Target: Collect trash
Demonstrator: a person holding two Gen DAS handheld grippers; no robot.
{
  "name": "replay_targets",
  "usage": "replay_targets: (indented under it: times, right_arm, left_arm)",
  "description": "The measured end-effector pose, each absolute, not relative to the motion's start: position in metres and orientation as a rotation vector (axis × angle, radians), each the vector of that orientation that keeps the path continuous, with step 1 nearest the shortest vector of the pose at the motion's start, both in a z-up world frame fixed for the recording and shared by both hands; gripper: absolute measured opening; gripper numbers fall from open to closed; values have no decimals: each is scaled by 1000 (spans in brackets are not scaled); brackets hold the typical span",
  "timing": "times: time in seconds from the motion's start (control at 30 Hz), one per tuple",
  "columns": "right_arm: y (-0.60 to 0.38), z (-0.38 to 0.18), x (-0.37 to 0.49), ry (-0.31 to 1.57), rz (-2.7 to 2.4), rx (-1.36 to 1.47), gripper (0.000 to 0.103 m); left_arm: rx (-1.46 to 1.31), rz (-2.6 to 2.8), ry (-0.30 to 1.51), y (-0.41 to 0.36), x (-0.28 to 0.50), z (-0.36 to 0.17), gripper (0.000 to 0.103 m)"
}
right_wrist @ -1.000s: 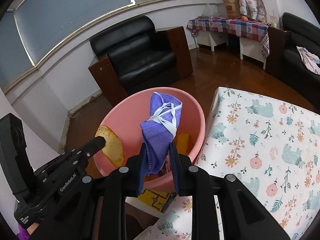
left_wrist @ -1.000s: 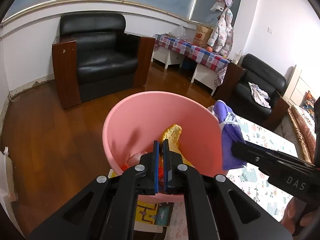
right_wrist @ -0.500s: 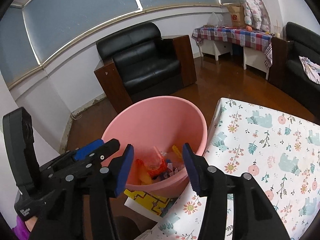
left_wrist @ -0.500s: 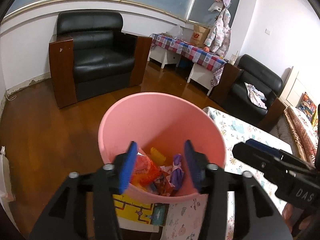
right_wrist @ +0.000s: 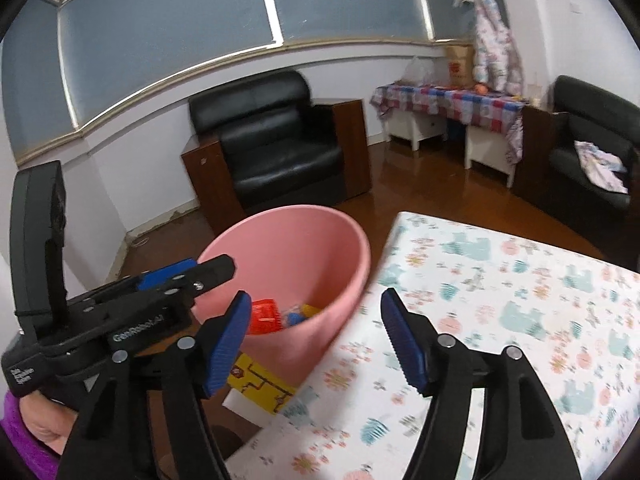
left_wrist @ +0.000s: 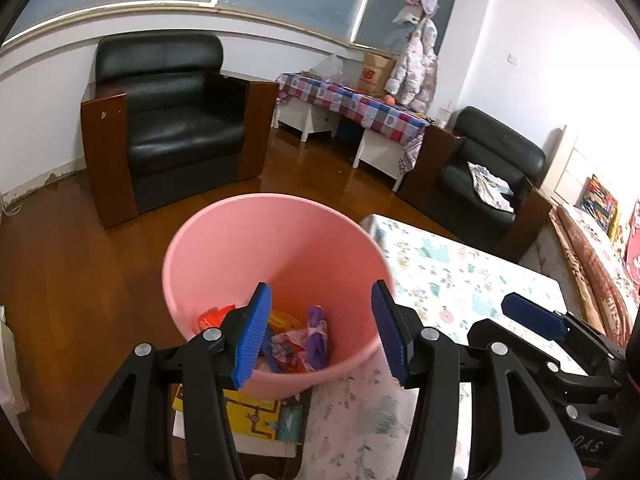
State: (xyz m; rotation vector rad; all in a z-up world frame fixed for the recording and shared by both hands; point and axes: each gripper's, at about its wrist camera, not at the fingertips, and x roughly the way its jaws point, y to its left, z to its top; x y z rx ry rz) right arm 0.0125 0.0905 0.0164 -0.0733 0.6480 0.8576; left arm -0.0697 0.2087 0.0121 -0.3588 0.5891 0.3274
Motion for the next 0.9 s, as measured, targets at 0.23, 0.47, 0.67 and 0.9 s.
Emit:
replay_targets:
  times: [0.23,0.47,0.67,0.9]
  right_arm:
    - [42,18,-6,631,765,-52,72]
    - [2,23,-18,623,721,-5,74]
    - [-17,22,-24,630,703,23,78]
    - [-34,24,-33,610,688,42,81]
  left_arm:
    - [-329,278,600,167,-71,19,52]
    - [-323,259,608,134,-72,22,52]
    - [-301,254,595,117,-78,25,52]
    - [-289,267,588,108,-79,26,52]
